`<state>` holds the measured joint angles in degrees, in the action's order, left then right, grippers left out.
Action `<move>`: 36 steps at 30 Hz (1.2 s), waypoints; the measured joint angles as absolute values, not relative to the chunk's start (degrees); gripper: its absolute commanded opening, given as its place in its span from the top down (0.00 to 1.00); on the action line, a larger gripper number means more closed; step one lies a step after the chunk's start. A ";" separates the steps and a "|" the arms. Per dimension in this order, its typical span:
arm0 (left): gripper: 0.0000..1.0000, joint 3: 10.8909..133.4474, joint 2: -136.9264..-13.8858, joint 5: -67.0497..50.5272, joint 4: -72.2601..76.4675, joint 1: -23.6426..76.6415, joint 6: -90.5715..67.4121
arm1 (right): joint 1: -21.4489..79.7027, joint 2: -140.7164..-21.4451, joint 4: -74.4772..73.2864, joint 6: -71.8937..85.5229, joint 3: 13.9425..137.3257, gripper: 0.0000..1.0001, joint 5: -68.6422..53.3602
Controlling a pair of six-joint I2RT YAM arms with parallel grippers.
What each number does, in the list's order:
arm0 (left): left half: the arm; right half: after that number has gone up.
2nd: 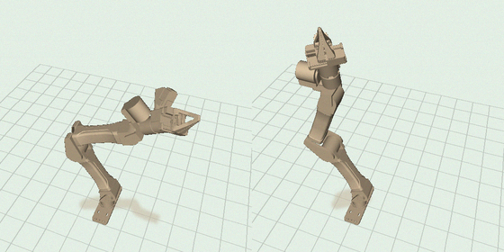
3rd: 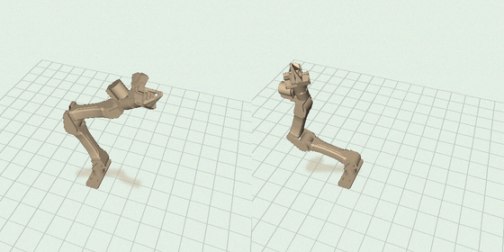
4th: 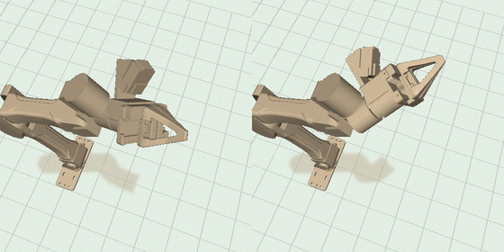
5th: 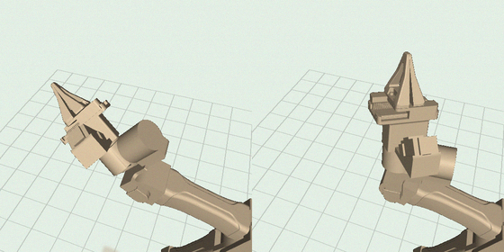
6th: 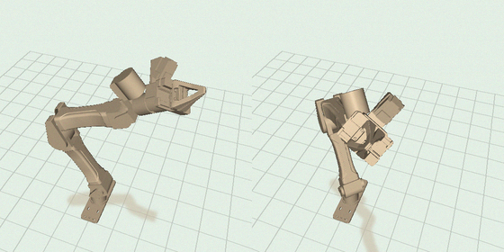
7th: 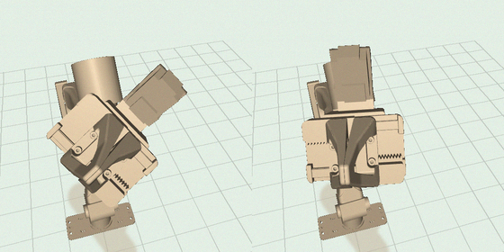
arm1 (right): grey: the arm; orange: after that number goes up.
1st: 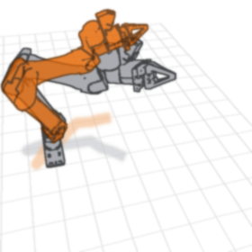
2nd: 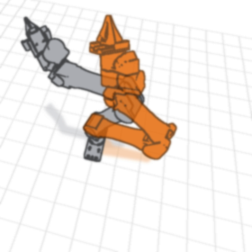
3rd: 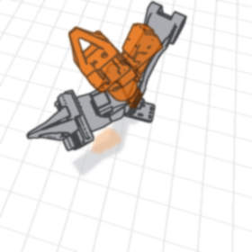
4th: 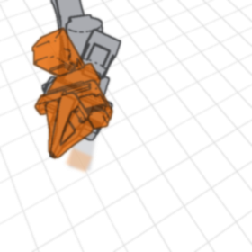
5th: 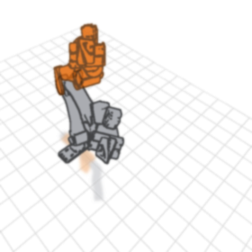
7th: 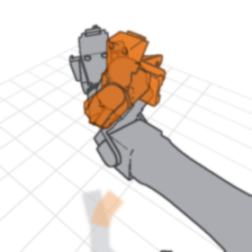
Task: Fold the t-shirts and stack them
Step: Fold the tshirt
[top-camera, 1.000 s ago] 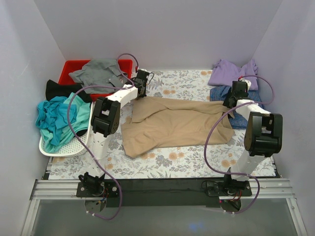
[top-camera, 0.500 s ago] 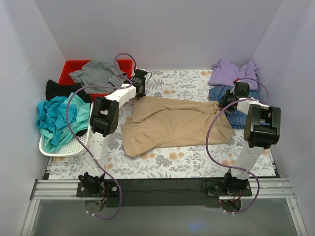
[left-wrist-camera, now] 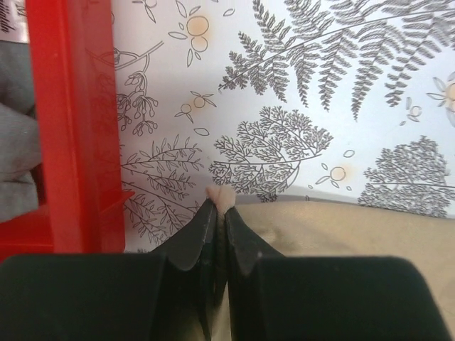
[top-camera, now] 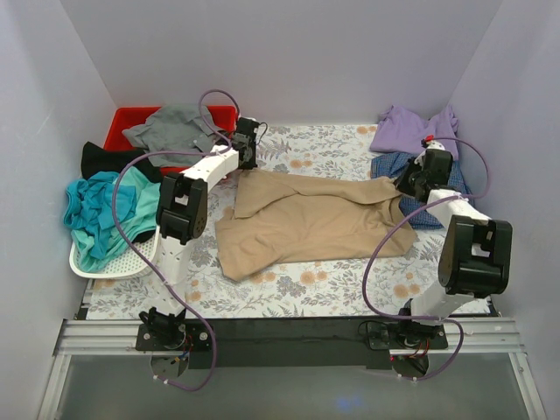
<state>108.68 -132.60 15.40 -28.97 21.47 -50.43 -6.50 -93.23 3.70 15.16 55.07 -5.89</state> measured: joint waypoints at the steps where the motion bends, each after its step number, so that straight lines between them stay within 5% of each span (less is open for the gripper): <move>1: 1.00 108.68 -132.16 15.31 -29.12 21.47 -50.43 | -6.46 -91.72 4.25 14.92 54.50 0.99 -5.67; 16: 1.00 108.27 -120.22 15.79 -30.44 21.47 -50.78 | -6.28 -75.00 5.52 12.95 53.21 0.99 2.87; 36: 1.00 90.43 -72.27 4.69 -37.28 22.28 -56.01 | -6.24 -44.38 -18.61 10.31 66.15 0.99 6.17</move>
